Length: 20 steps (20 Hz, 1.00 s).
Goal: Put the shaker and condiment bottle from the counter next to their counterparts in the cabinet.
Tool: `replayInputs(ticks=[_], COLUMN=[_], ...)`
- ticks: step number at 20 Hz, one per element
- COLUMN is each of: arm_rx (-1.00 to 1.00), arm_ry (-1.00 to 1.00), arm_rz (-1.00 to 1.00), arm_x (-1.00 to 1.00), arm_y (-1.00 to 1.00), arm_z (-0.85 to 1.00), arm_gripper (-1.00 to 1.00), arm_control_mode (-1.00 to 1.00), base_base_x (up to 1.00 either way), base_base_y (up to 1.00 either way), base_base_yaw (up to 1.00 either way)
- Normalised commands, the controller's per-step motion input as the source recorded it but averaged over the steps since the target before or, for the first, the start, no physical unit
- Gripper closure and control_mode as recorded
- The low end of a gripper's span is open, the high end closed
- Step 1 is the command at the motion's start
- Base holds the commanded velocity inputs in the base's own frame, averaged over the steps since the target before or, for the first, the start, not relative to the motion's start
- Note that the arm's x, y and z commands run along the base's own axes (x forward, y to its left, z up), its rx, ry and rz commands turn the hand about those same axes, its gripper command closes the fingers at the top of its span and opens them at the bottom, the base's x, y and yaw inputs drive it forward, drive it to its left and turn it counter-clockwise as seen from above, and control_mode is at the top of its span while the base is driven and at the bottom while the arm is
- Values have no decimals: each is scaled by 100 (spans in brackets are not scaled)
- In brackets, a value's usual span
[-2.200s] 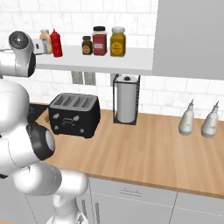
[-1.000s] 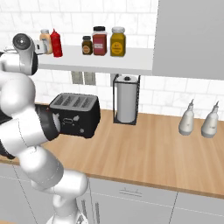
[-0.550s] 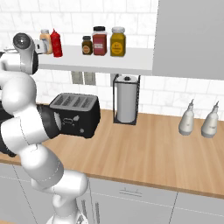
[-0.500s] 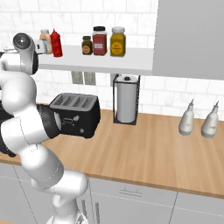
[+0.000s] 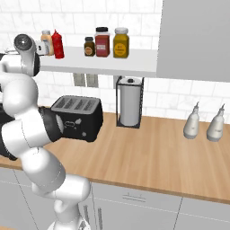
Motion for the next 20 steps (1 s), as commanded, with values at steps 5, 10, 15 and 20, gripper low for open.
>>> replayInputs(ticks=[5,10,15,20], arm_rx=[0,0,0,0], arm_ry=[0,0,0,0], arm_rz=[0,0,0,0], arm_x=[11,3,0,0], arm_y=[0,0,0,0], arm_z=[-19,-19,-7,0], arm_gripper=[100,-100,-100,-100], arm_control_mode=[-100,-100,-100,-100], base_base_x=[0,0,0,0], base_base_y=[0,0,0,0], base_base_yaw=[0,0,0,0])
